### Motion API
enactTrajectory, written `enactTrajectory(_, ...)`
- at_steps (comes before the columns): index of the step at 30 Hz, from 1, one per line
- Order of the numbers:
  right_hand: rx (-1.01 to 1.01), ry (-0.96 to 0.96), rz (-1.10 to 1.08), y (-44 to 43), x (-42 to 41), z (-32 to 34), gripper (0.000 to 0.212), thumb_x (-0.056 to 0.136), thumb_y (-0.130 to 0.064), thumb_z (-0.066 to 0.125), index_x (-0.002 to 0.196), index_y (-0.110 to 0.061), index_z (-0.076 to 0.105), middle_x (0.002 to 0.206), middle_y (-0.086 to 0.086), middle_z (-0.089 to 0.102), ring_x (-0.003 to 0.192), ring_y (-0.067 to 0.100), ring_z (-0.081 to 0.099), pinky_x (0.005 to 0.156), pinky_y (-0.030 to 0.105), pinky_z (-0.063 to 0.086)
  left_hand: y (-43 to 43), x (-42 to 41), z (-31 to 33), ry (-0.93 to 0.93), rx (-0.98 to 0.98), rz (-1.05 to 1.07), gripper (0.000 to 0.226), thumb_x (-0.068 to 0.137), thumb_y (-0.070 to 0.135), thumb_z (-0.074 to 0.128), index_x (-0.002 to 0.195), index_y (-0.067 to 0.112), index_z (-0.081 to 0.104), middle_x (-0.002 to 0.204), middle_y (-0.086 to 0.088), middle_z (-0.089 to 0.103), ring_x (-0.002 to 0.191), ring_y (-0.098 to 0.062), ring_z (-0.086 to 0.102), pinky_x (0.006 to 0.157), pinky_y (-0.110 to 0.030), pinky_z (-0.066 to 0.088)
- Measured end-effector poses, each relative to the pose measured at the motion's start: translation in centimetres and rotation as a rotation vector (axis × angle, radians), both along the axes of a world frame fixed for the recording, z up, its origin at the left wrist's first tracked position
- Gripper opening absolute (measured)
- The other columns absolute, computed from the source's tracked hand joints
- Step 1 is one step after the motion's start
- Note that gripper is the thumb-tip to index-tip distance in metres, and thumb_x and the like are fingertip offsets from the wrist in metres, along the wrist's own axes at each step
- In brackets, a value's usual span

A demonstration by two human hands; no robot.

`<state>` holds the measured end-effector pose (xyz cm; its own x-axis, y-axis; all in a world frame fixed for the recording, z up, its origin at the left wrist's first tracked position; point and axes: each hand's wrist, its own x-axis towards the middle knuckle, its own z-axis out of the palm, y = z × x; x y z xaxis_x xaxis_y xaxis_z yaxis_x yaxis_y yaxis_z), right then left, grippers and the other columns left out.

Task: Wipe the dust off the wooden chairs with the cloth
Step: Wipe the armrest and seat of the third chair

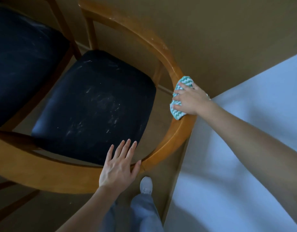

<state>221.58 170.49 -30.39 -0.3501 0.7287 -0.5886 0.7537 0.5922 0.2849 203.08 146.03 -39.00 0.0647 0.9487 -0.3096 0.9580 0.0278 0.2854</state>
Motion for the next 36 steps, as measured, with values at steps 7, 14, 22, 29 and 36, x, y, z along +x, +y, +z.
enactTrajectory(7, 0.015, -0.366, 0.067, 1.9, -2.8, -2.2, 0.050, 0.098, -0.039, 0.028, 0.146, -0.024, 0.035, 0.158, -0.005, 0.015, 0.146, 0.019, -0.009, 0.115, 0.050, -0.002, -0.2, -0.2, -0.5, -0.004, 0.042, 0.004, 0.061, 0.091, 0.051, 0.030, 0.135, 0.014, 0.049, 0.135, -0.008, 0.053, 0.127, -0.024, 0.049, 0.108, -0.042, 0.019)
enactTrajectory(14, -0.260, -0.378, 0.148, -8.0, -3.8, -0.6, 0.051, 0.099, -0.043, 0.018, 0.139, -0.027, 0.045, 0.150, -0.006, 0.037, 0.143, 0.019, 0.020, 0.116, 0.048, -0.002, -0.4, -0.4, -0.7, -0.029, 0.037, 0.003, 0.062, 0.092, 0.051, 0.025, 0.136, 0.014, 0.049, 0.136, -0.009, 0.053, 0.128, -0.026, 0.048, 0.111, -0.044, 0.022)
enactTrajectory(22, -0.195, -0.592, 0.308, 0.0, -3.6, -2.2, 0.053, 0.098, -0.048, 0.018, 0.147, -0.031, 0.029, 0.156, -0.006, 0.021, 0.145, 0.016, 0.012, 0.116, 0.041, 0.005, -0.2, 0.0, -0.9, -0.078, 0.070, -0.001, 0.063, 0.092, 0.049, 0.025, 0.138, 0.012, 0.045, 0.139, -0.012, 0.049, 0.132, -0.027, 0.043, 0.108, -0.047, 0.023)
enactTrajectory(29, 0.013, -0.680, 0.330, 5.4, -4.1, -3.8, 0.054, 0.100, -0.044, 0.019, 0.151, -0.027, 0.018, 0.159, -0.005, 0.007, 0.146, 0.019, -0.007, 0.116, 0.050, -0.008, -0.2, -0.1, -1.1, -0.055, 0.062, -0.003, 0.062, 0.090, 0.050, 0.029, 0.137, 0.013, 0.046, 0.139, -0.010, 0.049, 0.131, -0.026, 0.045, 0.108, -0.045, 0.020)
enactTrajectory(36, -0.315, -0.533, 0.406, -3.2, -4.2, -2.9, 0.051, 0.099, -0.039, 0.016, 0.139, -0.026, 0.045, 0.145, -0.001, 0.043, 0.134, 0.022, 0.038, 0.110, 0.043, 0.026, -0.3, -0.1, -0.7, -0.072, 0.081, 0.022, 0.064, 0.089, 0.049, 0.030, 0.140, 0.010, 0.041, 0.139, -0.010, 0.049, 0.130, -0.026, 0.045, 0.109, -0.048, 0.032)
